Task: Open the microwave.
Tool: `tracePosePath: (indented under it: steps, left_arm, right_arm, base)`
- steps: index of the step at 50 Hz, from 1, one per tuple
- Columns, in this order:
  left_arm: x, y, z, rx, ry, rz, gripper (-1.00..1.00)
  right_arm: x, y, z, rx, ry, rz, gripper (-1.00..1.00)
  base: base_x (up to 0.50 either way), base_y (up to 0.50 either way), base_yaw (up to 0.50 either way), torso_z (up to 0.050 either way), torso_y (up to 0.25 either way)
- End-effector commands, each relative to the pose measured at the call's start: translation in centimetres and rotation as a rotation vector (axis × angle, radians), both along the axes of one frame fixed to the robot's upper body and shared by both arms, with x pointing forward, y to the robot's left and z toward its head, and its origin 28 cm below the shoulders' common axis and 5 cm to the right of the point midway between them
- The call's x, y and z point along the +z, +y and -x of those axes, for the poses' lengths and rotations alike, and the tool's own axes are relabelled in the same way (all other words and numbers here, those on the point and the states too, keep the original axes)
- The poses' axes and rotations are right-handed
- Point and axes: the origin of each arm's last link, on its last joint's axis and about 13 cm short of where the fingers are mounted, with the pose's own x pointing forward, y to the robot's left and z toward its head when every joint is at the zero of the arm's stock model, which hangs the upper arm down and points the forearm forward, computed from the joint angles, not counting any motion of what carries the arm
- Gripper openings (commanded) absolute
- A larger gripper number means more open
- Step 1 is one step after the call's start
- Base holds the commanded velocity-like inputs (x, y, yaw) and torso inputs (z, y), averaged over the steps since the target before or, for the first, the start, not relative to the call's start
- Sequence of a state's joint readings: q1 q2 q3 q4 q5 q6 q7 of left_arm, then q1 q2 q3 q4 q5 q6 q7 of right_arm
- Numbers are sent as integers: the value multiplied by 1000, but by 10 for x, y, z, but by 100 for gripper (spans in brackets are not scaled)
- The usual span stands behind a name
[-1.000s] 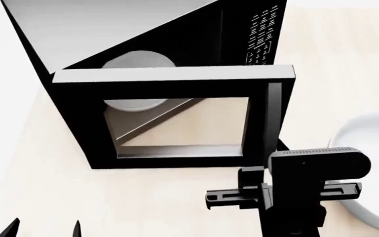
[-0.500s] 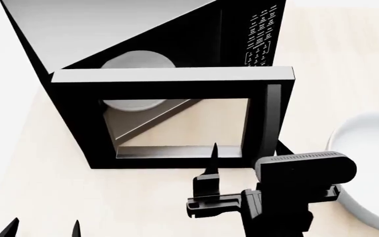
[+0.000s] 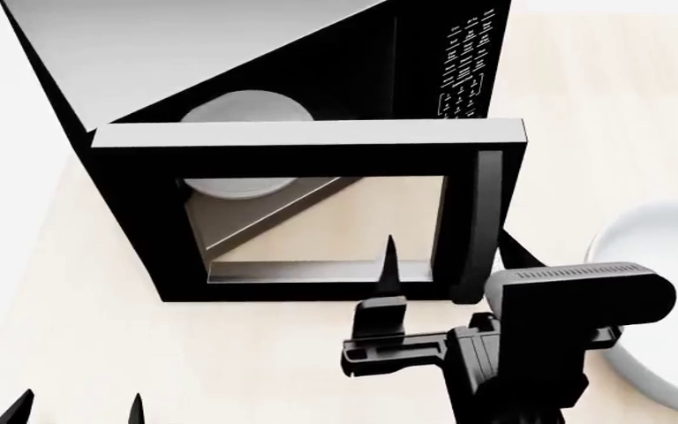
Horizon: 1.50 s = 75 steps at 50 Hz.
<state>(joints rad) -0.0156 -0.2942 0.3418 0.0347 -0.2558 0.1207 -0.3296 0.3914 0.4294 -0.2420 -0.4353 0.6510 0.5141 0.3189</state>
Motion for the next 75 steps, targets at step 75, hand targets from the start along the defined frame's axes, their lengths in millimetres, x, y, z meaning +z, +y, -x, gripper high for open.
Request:
tracePosePath:
  steps: [75]
  left_arm:
    - [-3,0,2,-3,31,22,100]
  right_arm:
    - [223,0,-9,-55,-50,190,100]
  base:
    - [0,0,0,0,0]
